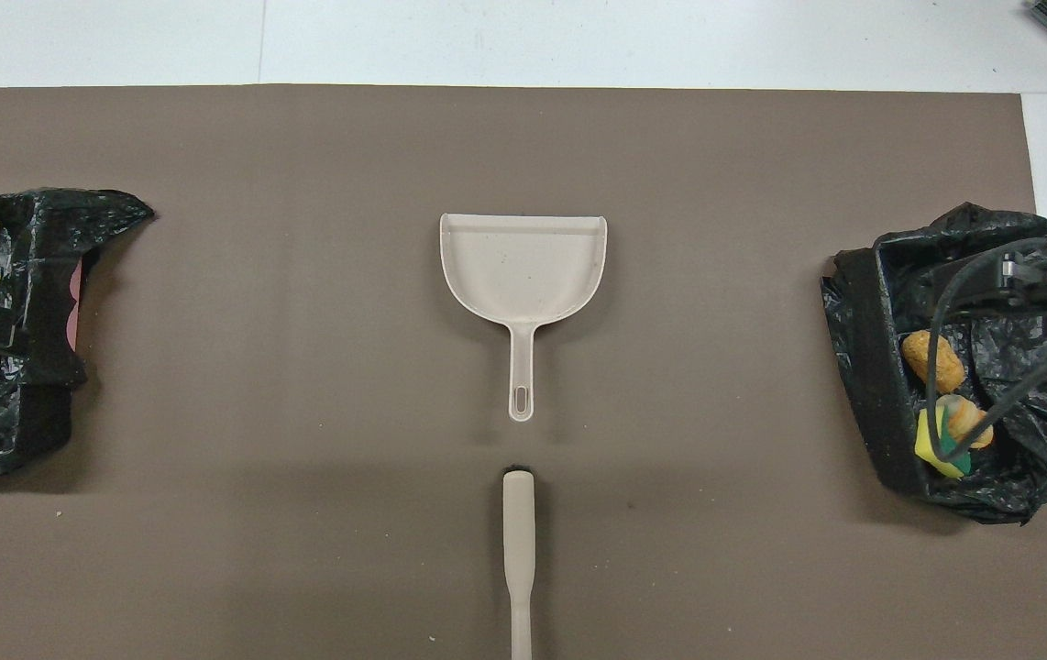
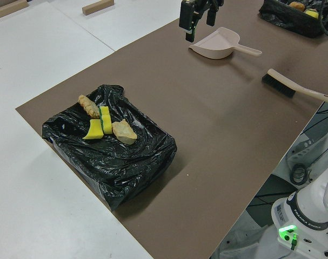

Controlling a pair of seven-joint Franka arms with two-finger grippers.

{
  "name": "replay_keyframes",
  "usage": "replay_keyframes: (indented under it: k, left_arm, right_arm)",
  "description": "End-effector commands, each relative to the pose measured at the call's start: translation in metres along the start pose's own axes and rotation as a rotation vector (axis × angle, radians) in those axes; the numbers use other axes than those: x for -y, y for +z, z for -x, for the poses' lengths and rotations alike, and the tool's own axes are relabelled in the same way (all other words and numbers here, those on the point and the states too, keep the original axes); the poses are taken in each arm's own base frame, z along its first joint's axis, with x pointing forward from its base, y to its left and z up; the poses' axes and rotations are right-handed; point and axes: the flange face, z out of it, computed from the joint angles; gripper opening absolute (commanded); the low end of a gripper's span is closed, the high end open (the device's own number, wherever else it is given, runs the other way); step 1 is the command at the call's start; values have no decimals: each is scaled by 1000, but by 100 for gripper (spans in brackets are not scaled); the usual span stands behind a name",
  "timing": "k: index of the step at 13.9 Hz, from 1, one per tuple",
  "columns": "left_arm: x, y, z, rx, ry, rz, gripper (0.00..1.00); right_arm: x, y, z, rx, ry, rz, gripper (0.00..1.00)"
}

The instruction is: Sweep and dump trash in bin

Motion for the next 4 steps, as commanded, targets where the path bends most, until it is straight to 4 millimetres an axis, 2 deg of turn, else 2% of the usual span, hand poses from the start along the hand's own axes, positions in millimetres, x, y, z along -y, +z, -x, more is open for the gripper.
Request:
replay_keyframes:
  k: [1,4]
  left_arm:
    - [1,-5,6,-4,13,-20,100]
    - [1,-5,6,-2,14,-25,100]
  right_arm:
    - [-3,1,5,6,-10,-18,100]
    - [-4,1,5,6,-14,-15,100]
